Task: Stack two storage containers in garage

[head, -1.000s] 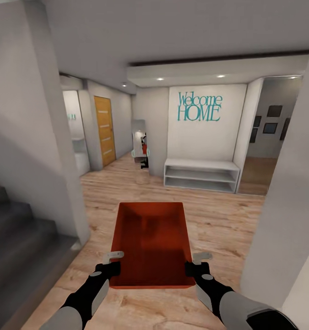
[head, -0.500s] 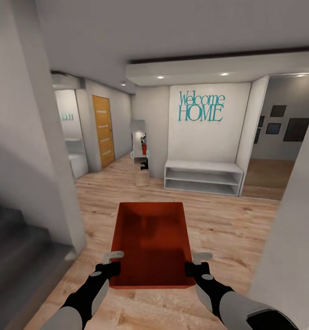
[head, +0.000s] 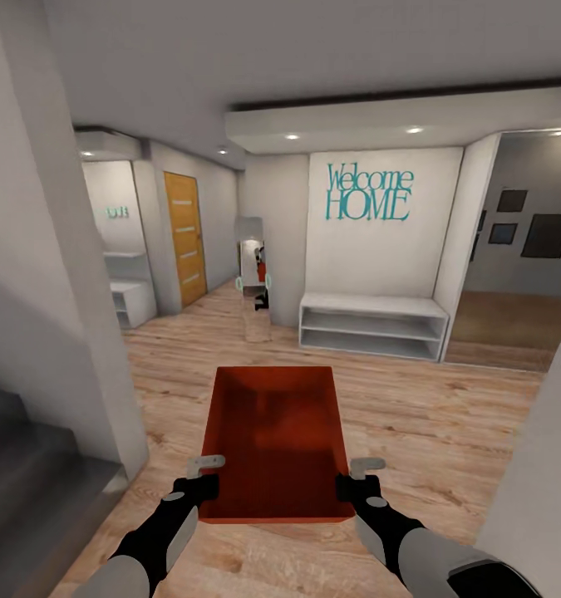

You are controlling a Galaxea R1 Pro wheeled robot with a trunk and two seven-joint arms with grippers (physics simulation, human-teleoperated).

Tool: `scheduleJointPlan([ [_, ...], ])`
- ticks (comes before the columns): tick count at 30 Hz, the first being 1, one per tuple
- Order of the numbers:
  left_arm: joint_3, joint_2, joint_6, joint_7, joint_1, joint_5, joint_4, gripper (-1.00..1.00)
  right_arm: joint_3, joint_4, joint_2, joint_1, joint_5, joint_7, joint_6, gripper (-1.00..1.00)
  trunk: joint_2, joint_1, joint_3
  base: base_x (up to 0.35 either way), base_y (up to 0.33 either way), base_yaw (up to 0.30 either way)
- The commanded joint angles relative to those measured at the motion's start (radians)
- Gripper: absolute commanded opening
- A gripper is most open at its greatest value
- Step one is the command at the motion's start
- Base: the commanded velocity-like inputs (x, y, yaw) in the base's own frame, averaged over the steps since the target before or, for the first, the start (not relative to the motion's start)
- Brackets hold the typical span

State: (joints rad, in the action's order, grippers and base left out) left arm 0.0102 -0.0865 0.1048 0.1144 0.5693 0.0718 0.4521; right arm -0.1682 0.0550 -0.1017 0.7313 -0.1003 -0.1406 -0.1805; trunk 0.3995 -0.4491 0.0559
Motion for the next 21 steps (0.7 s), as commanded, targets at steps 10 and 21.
scheduleJointPlan([
  [10,-0.021,0.000,0.006,0.008,0.000,0.033,0.000,-1.00,0.035,0.003,-0.004,0.000,0.002,-0.001,-0.016,-1.00,0.001,-0.001,0.000,0.324,0.000,0.000],
  [21,-0.022,0.000,0.006,0.008,0.000,0.033,0.001,-1.00,0.035,0.002,-0.004,0.000,0.002,-0.001,-0.015,-1.00,0.001,-0.001,0.000,0.324,0.000,0.000],
])
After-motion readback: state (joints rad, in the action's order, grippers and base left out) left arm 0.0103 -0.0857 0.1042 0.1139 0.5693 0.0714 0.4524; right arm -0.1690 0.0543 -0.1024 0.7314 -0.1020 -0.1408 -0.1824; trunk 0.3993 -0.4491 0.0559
